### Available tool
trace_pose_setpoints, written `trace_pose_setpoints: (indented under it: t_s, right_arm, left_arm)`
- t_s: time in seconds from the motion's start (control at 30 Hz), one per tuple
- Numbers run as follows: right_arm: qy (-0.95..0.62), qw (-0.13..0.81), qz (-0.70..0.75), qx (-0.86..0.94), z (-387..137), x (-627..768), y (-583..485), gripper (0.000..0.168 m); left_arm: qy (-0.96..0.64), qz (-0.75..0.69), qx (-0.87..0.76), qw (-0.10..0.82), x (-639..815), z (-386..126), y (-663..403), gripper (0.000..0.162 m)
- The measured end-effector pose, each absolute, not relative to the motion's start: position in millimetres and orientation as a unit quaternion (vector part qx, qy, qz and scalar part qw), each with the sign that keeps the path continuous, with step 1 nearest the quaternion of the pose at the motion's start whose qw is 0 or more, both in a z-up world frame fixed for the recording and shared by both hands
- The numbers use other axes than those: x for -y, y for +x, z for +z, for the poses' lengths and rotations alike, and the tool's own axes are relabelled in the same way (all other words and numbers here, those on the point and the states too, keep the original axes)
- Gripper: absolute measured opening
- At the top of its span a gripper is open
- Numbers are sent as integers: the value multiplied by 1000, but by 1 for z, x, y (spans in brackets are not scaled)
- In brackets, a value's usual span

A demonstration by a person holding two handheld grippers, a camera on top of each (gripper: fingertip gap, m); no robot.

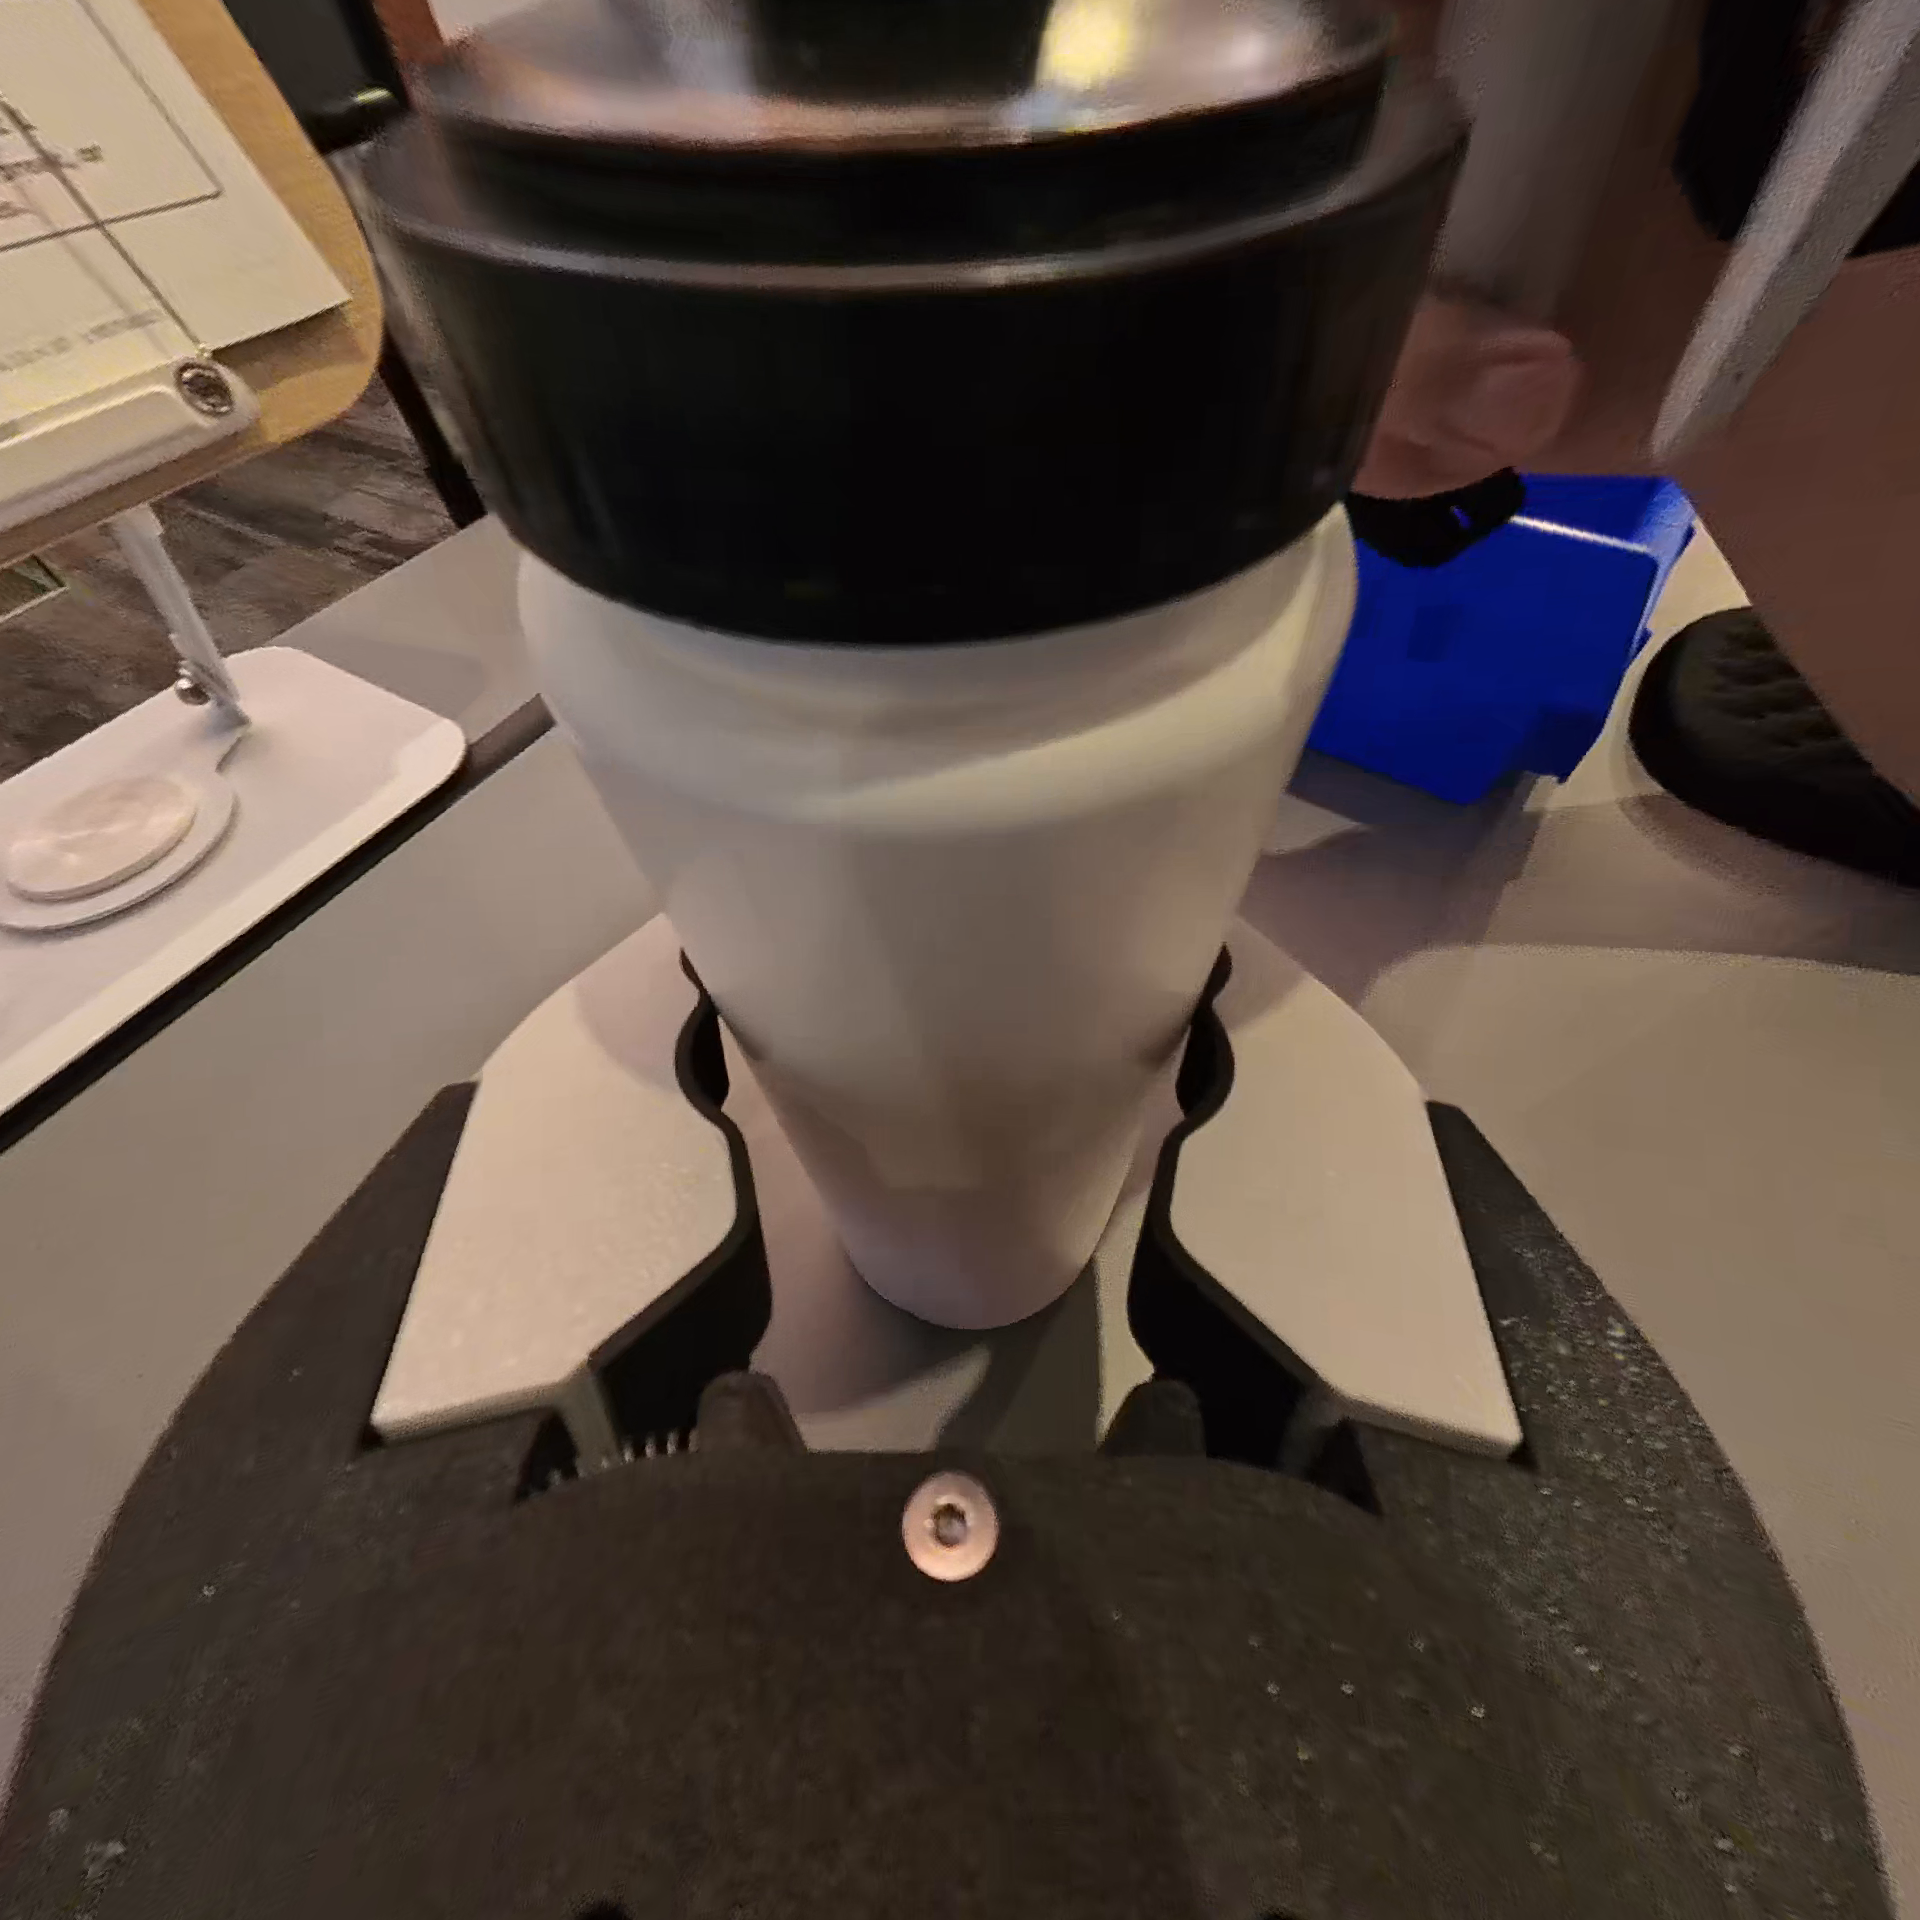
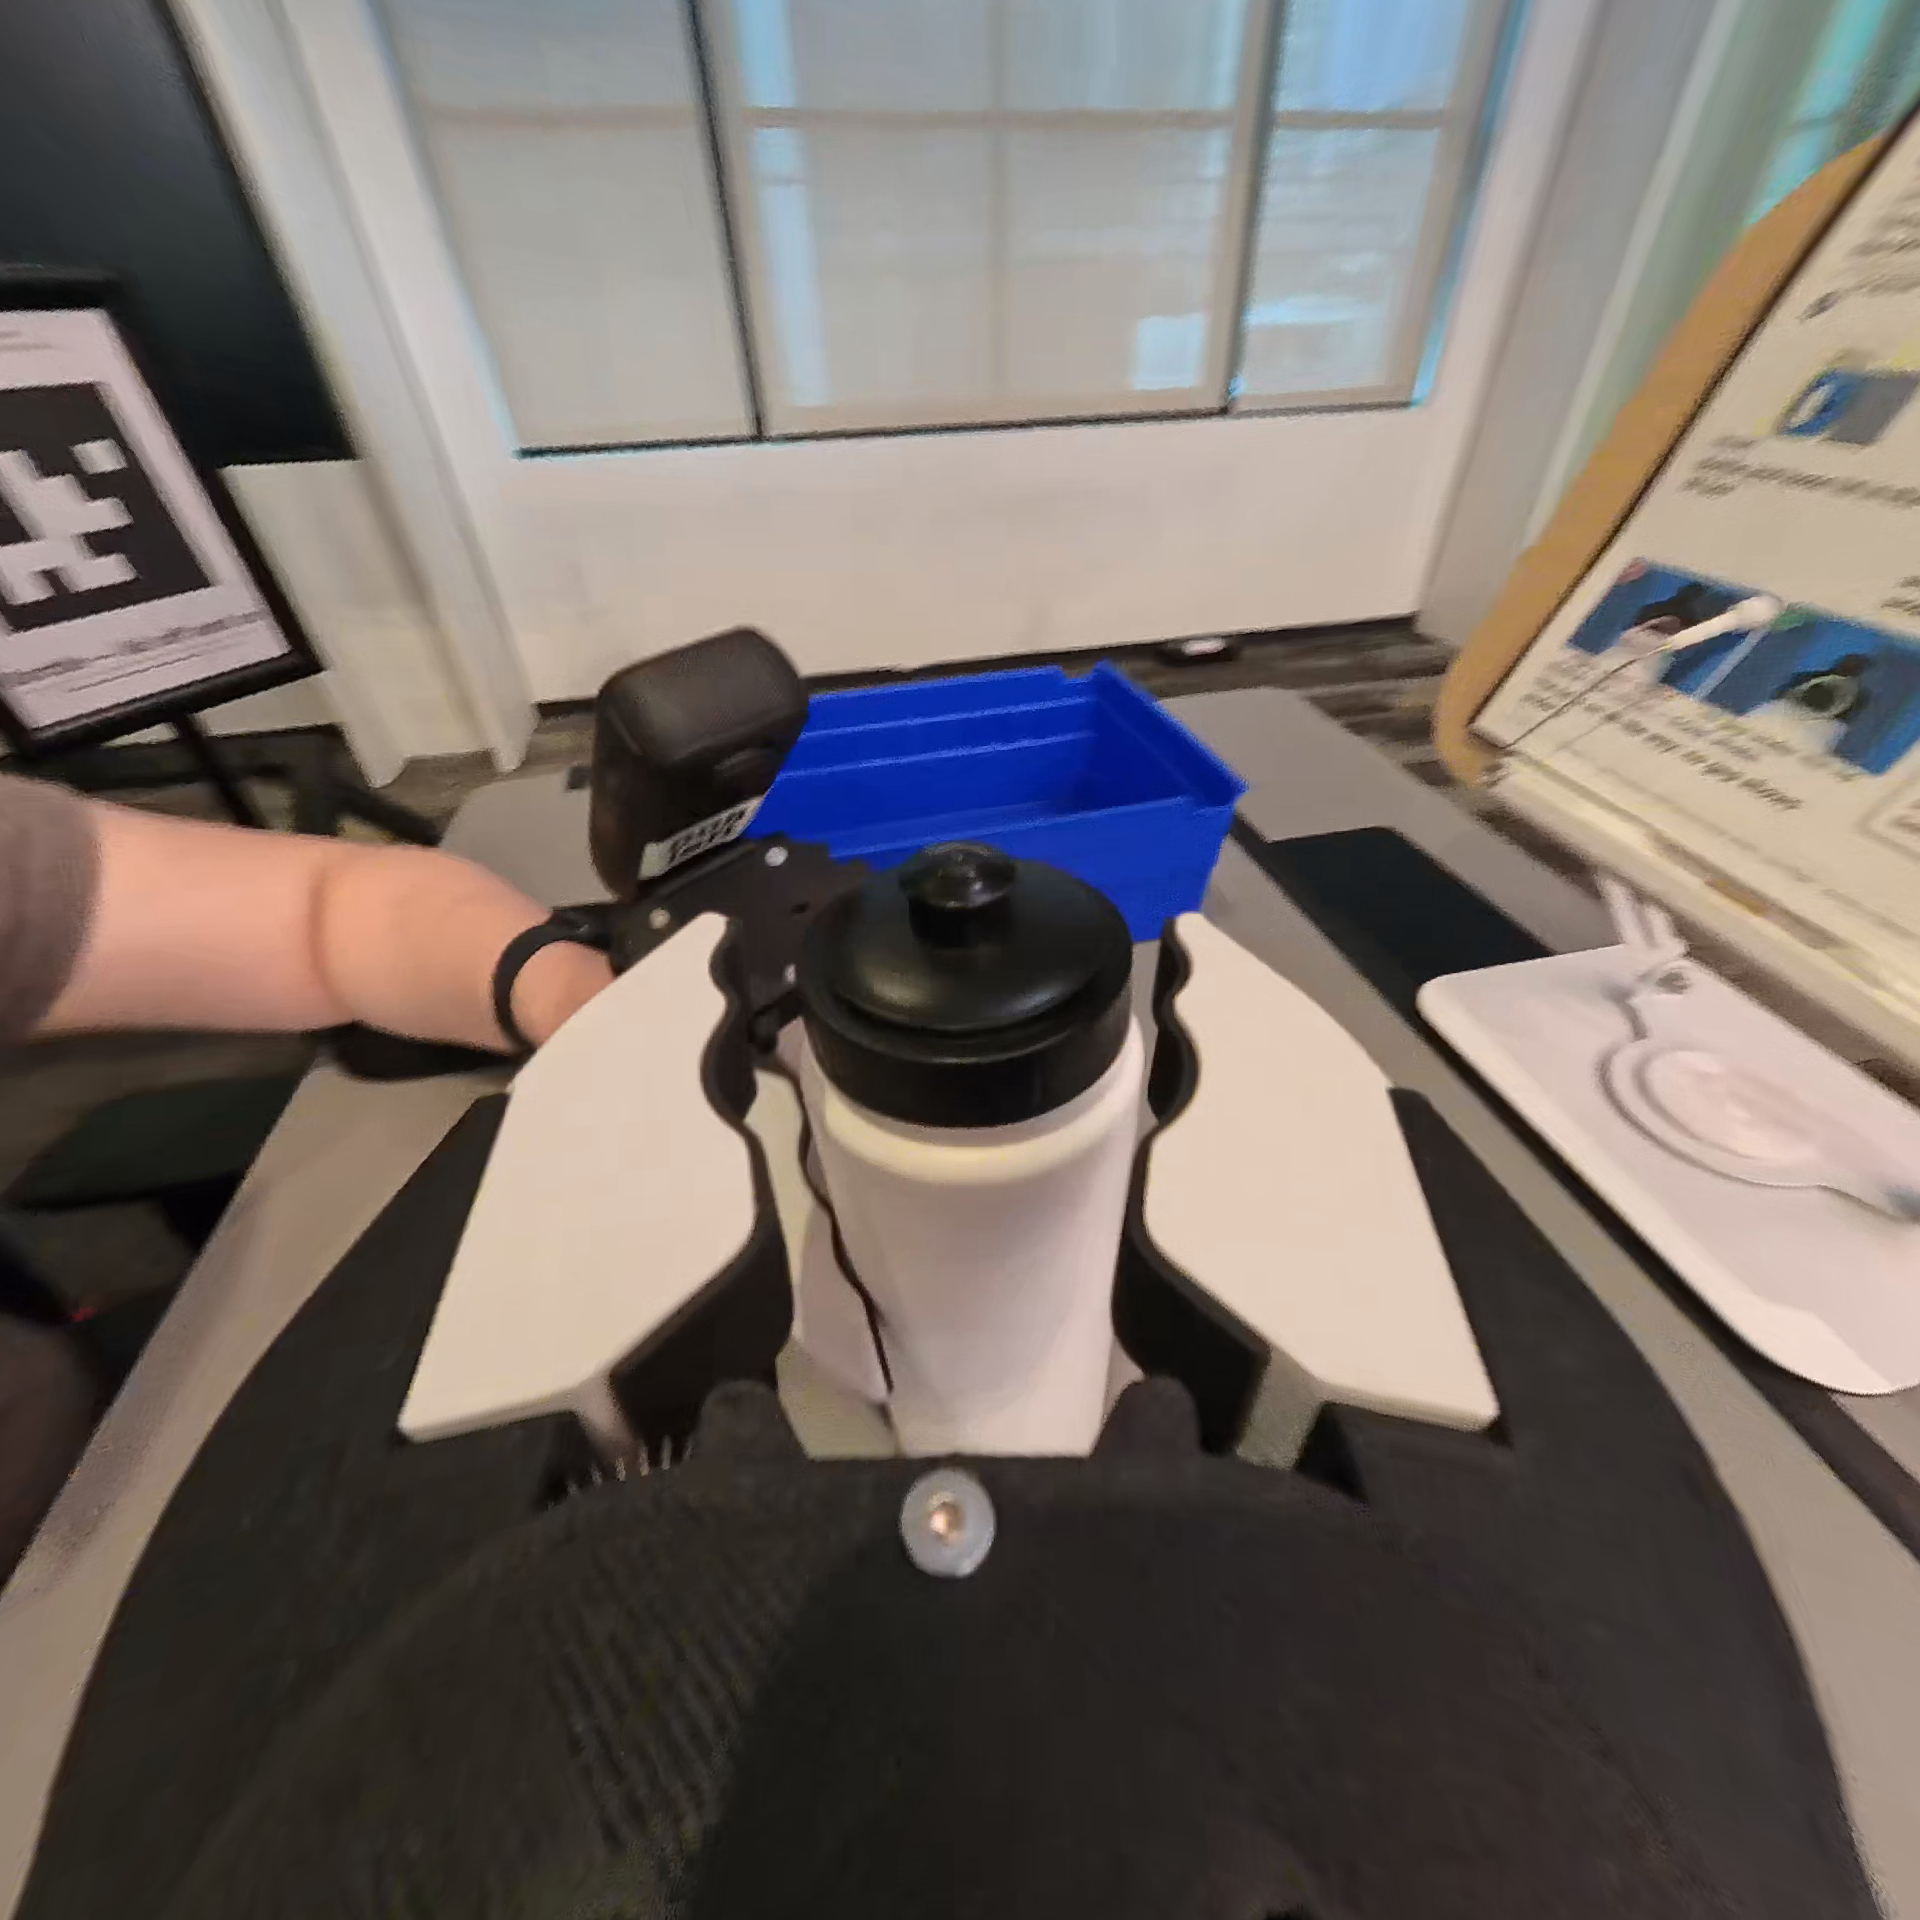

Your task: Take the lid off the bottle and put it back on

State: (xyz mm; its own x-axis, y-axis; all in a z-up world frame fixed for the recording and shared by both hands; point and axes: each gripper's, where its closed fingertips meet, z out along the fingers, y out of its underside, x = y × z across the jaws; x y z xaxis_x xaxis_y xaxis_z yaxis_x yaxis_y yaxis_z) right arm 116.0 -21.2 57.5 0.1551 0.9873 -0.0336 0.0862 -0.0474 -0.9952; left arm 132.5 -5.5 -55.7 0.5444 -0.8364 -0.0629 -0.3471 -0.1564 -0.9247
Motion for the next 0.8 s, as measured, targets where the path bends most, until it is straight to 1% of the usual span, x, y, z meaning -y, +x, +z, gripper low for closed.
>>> trace_pose_setpoints:
  t_s: [0.03, 0.1, 0.17, 0.3, 0.57, 0.7, 0.8]
  right_arm:
    - [-571, 492, 445, 483, 53, 22, 117, 76]
    - [-567, 505, 429, 489, 51, 19, 117, 75]
    - [-565, 500, 419, 505, 46, 22, 114, 68]
    - [-586, 504, 389, 501, 42, 18, 111, 69]
    - [-660, 563, 317, 384, 42, 2, 100, 69]
    - [-666, 613, 279, 321, 43, 0, 99, 69]
    - [-662, 624, 277, 310, 44, -1, 99, 69]
  left_arm:
    - [-718, -244, -415, 502, 7, -56, 134, 87]
    - [-713, -253, -421, 500, 9, -56, 137, 87]
    - [-713, -252, -423, 499, 10, -56, 137, 87]
    - [-719, -249, -415, 499, 8, -56, 136, 87]
    - [-750, -223, -365, 505, -6, -56, 122, 87]
    - [-757, -207, -348, 512, -9, -56, 120, 87]
    - [-759, -203, -347, 512, -9, -56, 119, 87]
